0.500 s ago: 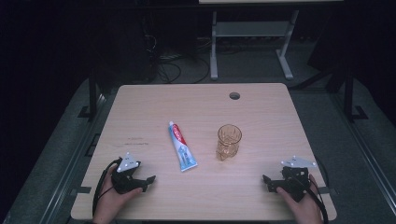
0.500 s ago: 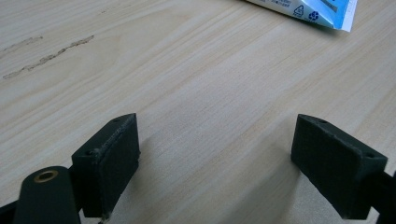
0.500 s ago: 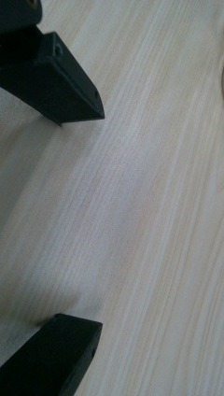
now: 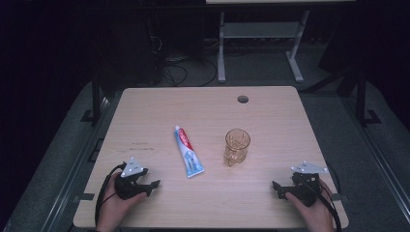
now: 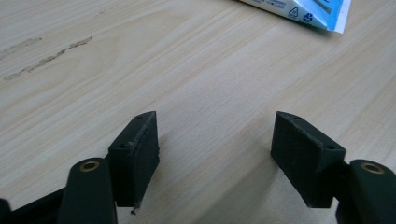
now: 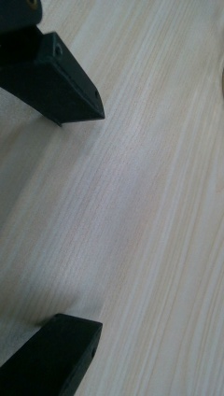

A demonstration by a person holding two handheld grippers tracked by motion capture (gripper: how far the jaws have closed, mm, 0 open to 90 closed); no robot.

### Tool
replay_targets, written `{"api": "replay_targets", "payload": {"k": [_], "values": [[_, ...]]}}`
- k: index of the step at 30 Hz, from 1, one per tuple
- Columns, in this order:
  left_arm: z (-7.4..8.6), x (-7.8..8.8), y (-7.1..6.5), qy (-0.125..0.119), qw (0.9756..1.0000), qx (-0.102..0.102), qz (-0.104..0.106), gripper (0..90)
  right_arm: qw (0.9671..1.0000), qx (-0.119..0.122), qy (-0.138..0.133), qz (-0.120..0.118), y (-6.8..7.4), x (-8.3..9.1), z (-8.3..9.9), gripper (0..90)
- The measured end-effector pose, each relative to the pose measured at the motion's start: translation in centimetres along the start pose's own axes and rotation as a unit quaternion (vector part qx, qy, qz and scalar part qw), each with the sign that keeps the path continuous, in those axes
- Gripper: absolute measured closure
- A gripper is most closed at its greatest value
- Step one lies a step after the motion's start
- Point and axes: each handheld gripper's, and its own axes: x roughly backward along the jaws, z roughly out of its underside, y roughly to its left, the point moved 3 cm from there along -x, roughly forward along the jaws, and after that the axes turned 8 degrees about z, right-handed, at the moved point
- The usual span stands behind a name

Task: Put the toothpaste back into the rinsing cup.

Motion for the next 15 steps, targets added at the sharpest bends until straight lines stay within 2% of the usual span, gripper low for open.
{"api": "replay_targets", "payload": {"k": [6,12,15], "values": [[-0.8,0.2,0.0,-0.004,0.9999,0.003,0.009,41.0,1.0,0.001,0.0,-0.001,0.0,0.0,0.0,0.7],[-2.1,0.4,0.0,-0.007,0.9999,0.001,0.01,55.3,1.0,0.002,0.001,-0.003,0.0,0.0,-0.1,0.7],[-2.7,0.8,0.0,-0.013,0.9998,0.007,0.011,64.0,1.0,0.003,0.001,-0.004,0.0,-0.1,-0.1,0.7]]}}
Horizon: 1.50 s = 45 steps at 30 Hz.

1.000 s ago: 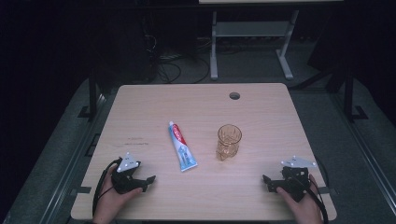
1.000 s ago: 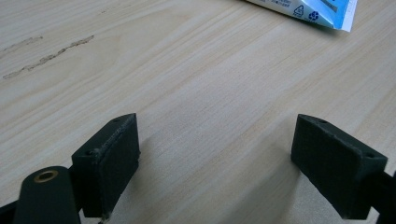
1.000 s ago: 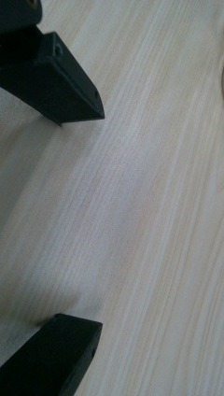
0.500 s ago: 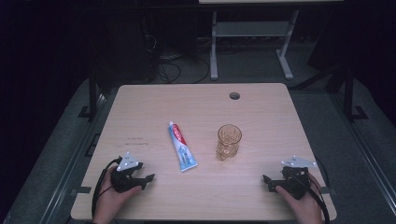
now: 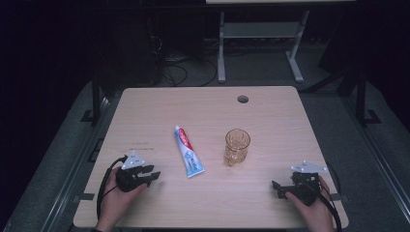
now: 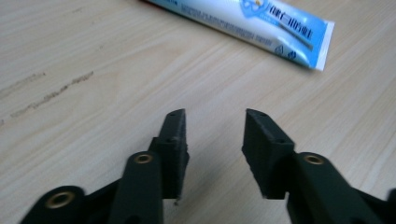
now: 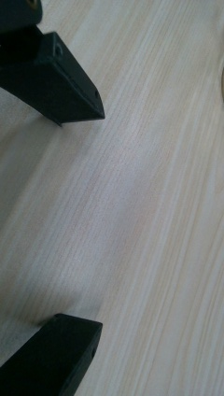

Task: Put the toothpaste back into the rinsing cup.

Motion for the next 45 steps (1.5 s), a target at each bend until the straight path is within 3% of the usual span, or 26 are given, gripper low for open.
{"api": "replay_targets", "payload": {"k": [1,3,4,5,6,29,45], "values": [[-0.1,0.1,0.0,0.0,1.0,0.001,0.001,70.6,1.0,0.0,0.0,0.0,0.0,0.0,0.0,0.7],[-0.4,0.3,0.1,0.0,0.9999,0.009,0.009,74.3,1.0,0.0,0.0,0.0,0.0,0.0,0.0,0.7],[-0.6,0.3,0.1,-0.001,0.9998,0.014,0.013,82.5,1.0,0.0,0.0,0.0,0.0,0.0,0.0,0.7],[-0.7,0.4,0.2,-0.001,0.9998,0.014,0.016,82.5,1.0,0.0,0.0,0.0,0.0,0.0,0.0,0.7],[-1.0,0.5,0.2,-0.001,0.9994,0.022,0.025,89.9,1.0,0.0,0.0,0.0,0.0,0.0,0.0,0.7],[-5.9,-2.5,-0.6,-0.005,0.9984,-0.008,0.056,90.0,1.0,0.006,-0.002,-0.005,0.1,0.0,0.0,0.7],[-8.9,-6.4,-1.7,0.003,0.9962,-0.037,0.079,90.0,0.9999,0.011,-0.002,-0.011,0.2,0.0,0.0,0.7]]}}
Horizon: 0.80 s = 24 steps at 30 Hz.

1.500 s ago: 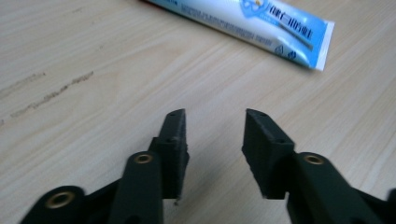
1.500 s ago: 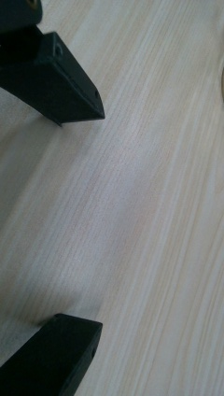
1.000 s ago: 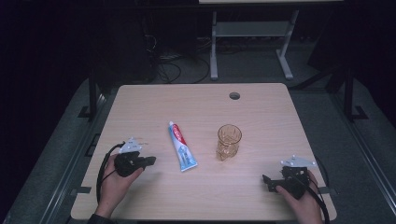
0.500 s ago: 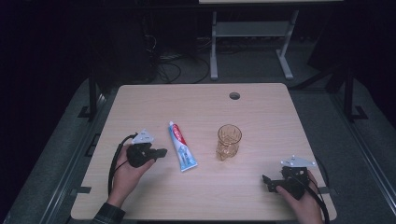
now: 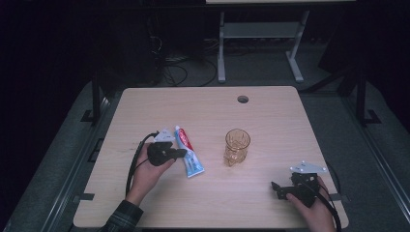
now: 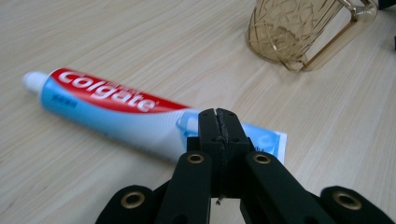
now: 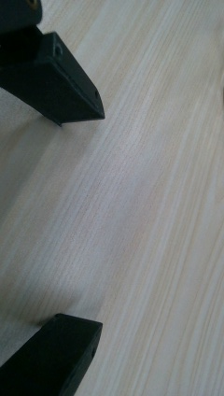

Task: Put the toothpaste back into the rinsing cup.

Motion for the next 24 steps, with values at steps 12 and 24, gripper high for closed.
{"api": "replay_targets", "payload": {"k": [12,24], "values": [[-1.4,-3.2,0.1,0.01,0.9998,-0.01,0.014,90.0,1.0,0.003,0.0,-0.005,0.1,0.0,0.0,0.7],[-1.2,-5.9,0.5,0.039,0.9989,-0.015,0.02,90.0,0.9999,0.007,-0.001,-0.008,0.2,0.0,0.0,0.7]]}}
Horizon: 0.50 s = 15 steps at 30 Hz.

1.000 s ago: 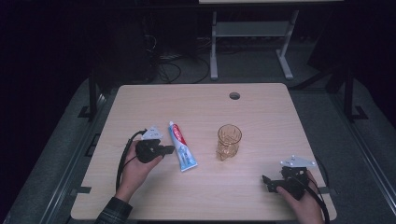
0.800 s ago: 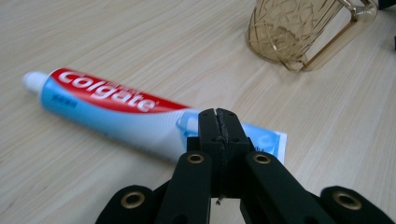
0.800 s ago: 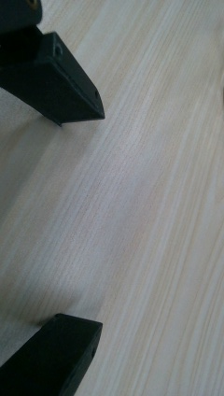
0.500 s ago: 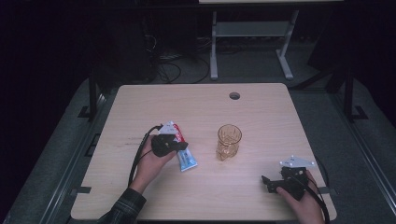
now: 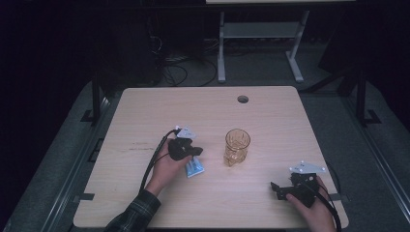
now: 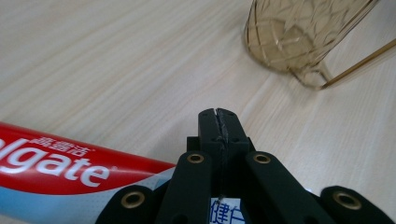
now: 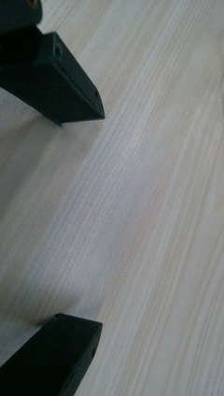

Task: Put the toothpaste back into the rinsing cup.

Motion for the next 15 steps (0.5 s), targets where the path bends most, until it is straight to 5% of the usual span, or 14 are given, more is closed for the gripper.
{"api": "replay_targets", "payload": {"k": [15], "values": [[0.66,-0.11,0.32,0.011,0.9999,0.003,-0.001,90.0,1.0,0.003,0.001,-0.002,0.06,0.0,-0.01,0.7]]}}
